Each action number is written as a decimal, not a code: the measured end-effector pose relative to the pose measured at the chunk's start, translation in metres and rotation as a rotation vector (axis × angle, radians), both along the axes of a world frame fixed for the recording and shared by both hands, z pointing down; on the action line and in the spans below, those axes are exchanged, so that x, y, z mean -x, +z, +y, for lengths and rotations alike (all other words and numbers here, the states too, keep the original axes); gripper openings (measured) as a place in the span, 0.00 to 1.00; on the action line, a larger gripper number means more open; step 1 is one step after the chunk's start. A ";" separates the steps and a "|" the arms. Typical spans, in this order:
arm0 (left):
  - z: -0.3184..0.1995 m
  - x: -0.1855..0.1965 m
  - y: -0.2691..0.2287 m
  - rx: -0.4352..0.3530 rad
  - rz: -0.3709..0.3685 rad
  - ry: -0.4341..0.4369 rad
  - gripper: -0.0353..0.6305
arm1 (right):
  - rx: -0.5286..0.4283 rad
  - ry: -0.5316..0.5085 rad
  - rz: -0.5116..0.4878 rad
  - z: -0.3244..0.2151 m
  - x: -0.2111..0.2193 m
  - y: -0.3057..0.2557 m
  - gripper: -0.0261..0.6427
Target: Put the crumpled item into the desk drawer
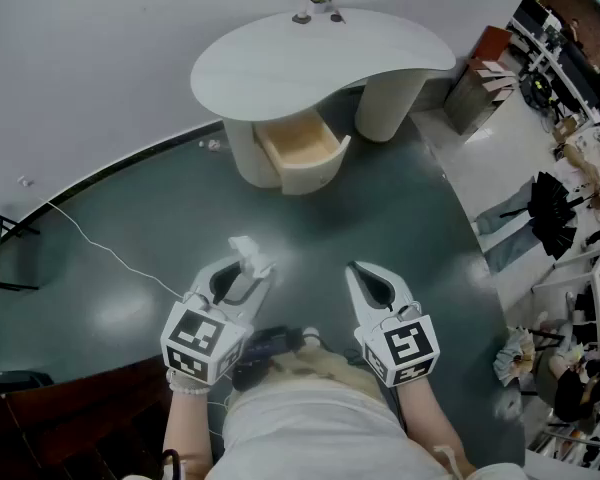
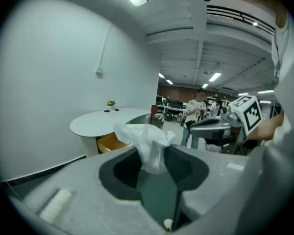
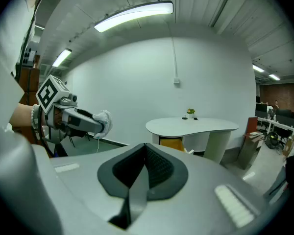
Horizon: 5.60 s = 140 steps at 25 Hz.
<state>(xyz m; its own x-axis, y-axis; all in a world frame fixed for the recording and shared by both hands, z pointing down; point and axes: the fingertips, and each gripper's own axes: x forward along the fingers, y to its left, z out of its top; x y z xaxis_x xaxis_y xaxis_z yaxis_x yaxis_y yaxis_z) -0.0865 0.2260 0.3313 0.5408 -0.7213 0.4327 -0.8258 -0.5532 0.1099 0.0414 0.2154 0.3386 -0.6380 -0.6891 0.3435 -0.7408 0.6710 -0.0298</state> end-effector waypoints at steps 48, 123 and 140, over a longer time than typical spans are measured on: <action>0.003 -0.040 -0.009 -0.071 -0.001 -0.074 0.26 | -0.007 -0.038 -0.056 -0.007 -0.047 -0.001 0.05; -0.277 0.062 0.001 -0.087 0.060 0.073 0.26 | 0.002 0.122 0.035 -0.258 0.048 0.004 0.05; -0.293 0.069 0.007 -0.086 0.027 0.029 0.26 | 0.015 0.088 0.014 -0.277 0.046 0.012 0.05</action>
<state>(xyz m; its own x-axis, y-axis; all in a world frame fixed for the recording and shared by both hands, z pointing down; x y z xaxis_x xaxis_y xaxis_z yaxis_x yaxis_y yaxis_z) -0.1559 -0.0674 0.3387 0.5723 -0.7395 0.3545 -0.8069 -0.5848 0.0830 -0.0049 -0.0612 0.3507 -0.5703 -0.7368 0.3631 -0.7973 0.6030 -0.0287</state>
